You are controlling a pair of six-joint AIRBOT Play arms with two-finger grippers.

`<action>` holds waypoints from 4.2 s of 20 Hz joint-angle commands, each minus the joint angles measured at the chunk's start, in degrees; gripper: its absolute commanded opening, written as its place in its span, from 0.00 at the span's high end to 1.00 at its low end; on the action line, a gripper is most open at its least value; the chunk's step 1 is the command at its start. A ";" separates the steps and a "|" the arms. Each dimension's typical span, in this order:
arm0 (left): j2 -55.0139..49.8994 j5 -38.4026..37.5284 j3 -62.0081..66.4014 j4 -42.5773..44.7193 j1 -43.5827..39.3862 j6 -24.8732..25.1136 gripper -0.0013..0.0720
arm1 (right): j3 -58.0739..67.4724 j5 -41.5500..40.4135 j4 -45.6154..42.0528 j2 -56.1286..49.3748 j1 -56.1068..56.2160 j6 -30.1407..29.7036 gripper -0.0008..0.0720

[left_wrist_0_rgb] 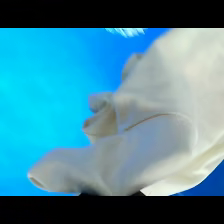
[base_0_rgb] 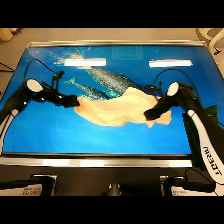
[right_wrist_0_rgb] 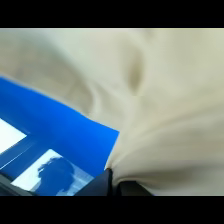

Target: Fold the shirts.

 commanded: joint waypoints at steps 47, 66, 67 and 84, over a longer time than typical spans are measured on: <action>9.84 7.43 -31.50 -10.75 -11.61 -2.82 0.94 | -2.03 -4.24 16.24 -7.87 10.64 -8.15 0.38; 29.07 19.34 48.26 -0.13 -23.98 6.29 0.95 | 41.62 -27.52 8.94 40.57 8.00 -20.28 0.97; 29.05 19.78 48.09 1.90 -23.91 6.10 0.95 | 41.62 -26.49 6.29 40.50 8.00 -19.43 0.97; 1.86 7.54 11.47 18.16 -6.56 -10.49 0.94 | 35.12 -11.08 -1.46 -10.27 8.00 -0.22 0.96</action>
